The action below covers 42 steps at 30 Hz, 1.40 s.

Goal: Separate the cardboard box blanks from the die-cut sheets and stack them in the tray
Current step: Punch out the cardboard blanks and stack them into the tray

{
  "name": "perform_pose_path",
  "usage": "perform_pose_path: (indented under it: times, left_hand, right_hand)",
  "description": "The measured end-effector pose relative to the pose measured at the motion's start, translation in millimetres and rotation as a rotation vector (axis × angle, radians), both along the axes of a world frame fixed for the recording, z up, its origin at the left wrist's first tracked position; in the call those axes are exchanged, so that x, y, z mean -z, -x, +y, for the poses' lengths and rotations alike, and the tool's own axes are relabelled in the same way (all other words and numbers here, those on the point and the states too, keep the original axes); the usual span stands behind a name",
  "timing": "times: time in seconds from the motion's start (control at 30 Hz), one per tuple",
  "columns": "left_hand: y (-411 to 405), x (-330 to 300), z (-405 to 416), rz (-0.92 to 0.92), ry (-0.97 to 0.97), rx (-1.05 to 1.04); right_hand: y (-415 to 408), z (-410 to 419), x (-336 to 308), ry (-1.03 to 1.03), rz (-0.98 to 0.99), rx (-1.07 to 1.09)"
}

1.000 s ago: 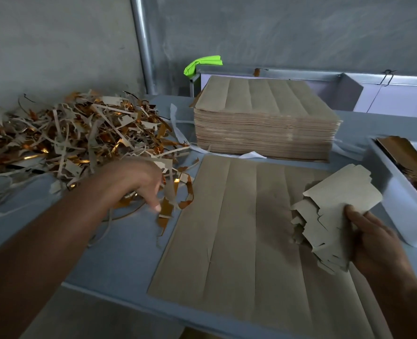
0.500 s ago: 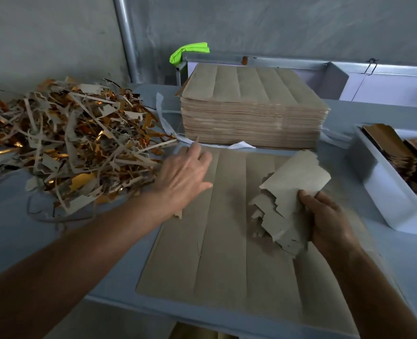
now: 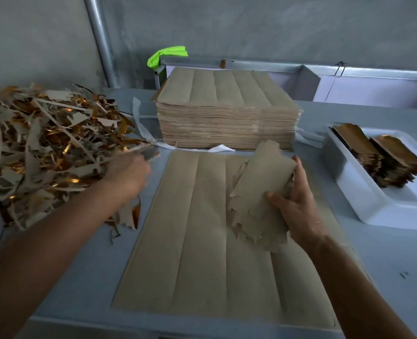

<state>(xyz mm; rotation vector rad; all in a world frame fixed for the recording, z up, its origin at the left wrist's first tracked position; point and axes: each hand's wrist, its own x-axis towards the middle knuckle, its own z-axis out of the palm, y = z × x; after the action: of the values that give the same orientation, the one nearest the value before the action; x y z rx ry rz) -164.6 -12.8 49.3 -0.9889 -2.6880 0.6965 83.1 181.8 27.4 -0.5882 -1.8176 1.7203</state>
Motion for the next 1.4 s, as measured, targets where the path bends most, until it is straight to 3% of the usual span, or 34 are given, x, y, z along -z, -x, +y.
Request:
perform_pose_path:
  times: [0.07,0.13,0.2,0.3,0.4,0.47,0.7,1.17,1.3,1.4]
  left_hand:
    - [-24,-18,15,0.035,-0.124,0.09]
    - [-55,-22,30,-0.101,-0.534,0.22]
    - [-91,-17,47,-0.522,-0.967,0.155]
    - [-131,5,67,-1.232,-1.247,-0.037]
    - [-141,34,78,-1.552,-1.638,-0.009]
    - [-149,48,79,-1.626,-1.769,0.053]
    - [-166,64,70,-1.663,-1.671,0.247]
    - [-172,58,62,-1.633,-1.633,0.177]
    - [-175,62,61,-1.545,-1.581,0.099]
    - [-175,57,65,-1.405,-1.594,0.153]
  right_hand:
    - [1,-1,-1,-0.034,-0.01,-0.003]
    - [2,-3,-3,-0.09,-0.001,-0.025]
    - [1,-9,-6,-0.131,0.026,-0.057]
    - [-3,-14,-9,-0.187,0.066,-0.093]
    - [-11,-16,-5,-0.198,0.078,-0.1]
    - [-17,-16,4,-0.159,0.093,-0.075]
    - [-21,-22,29,-0.027,0.094,0.065]
    - [-33,-34,33,0.046,0.12,0.008]
    - [-33,-36,41,0.086,0.059,0.02]
    - [-30,-34,35,0.08,0.052,0.091]
